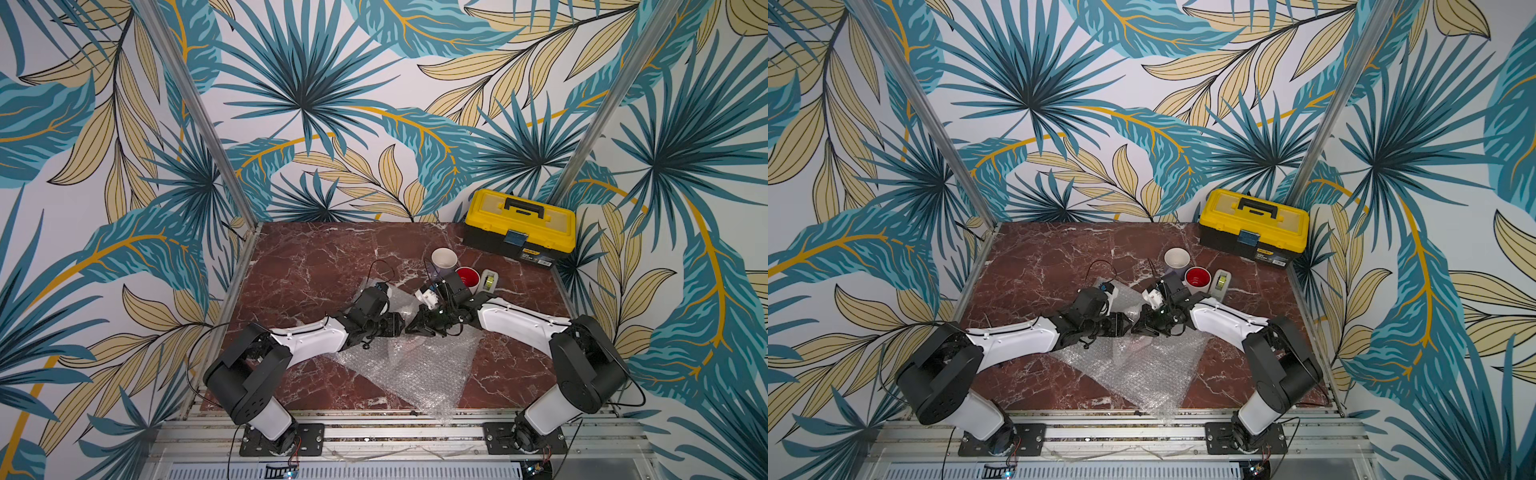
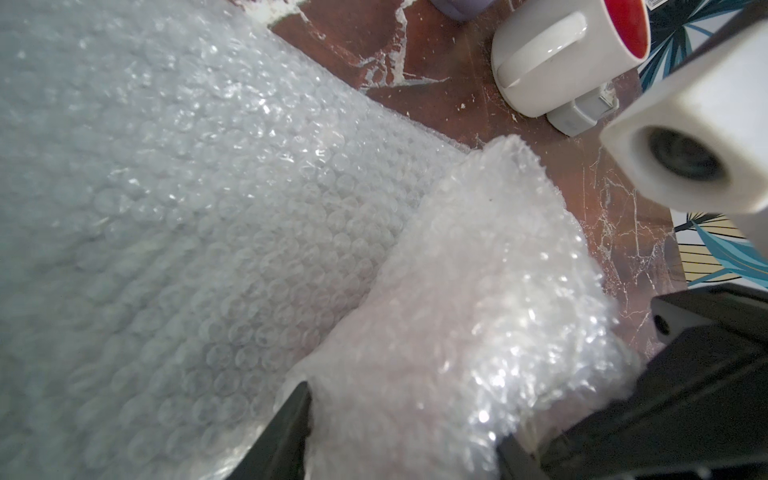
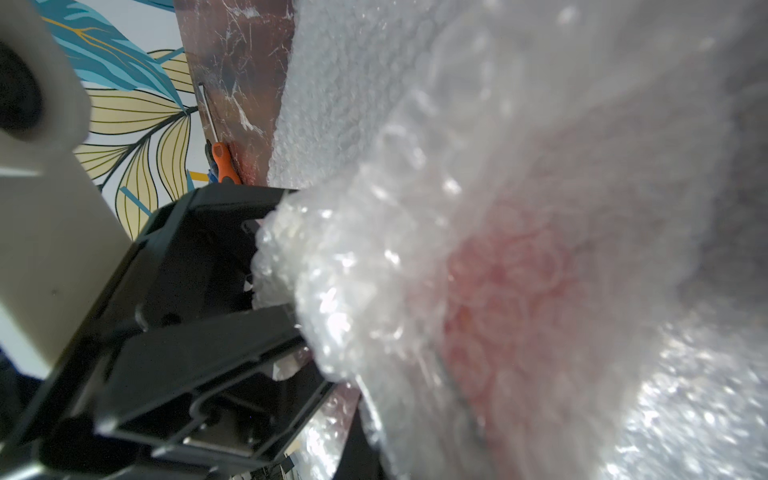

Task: Wrap mugs in bubble wrap
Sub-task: Stick the tape on the bubble wrap.

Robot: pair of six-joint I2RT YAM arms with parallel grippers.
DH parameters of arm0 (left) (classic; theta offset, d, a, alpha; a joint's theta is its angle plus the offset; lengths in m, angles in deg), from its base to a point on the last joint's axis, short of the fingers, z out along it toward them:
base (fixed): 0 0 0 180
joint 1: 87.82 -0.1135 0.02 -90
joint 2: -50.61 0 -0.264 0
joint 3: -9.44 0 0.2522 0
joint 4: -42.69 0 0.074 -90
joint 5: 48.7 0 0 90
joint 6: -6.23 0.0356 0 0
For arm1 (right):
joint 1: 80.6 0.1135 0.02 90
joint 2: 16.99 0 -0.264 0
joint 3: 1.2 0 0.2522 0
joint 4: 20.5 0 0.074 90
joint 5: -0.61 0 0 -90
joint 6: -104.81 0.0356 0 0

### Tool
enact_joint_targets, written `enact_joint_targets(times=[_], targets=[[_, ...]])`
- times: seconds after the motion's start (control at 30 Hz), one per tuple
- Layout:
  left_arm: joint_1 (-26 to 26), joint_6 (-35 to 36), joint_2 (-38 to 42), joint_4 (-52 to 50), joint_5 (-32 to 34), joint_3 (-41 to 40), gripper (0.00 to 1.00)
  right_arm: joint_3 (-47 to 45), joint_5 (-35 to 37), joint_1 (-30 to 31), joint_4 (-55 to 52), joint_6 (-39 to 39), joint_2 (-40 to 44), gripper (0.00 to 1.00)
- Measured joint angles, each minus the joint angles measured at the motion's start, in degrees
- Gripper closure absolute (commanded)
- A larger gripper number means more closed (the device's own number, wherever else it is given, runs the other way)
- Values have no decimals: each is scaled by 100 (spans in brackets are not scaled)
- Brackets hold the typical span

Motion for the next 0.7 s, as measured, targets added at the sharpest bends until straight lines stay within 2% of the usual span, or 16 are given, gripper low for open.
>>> enact_joint_targets(times=[0.37,0.7], targets=[[9,-4,0,57,-24,0,45,273,507,118,-643,-658,4,100],[15,-20,-46,98,-44,0,45,376,568,125,-848,-516,164,100]])
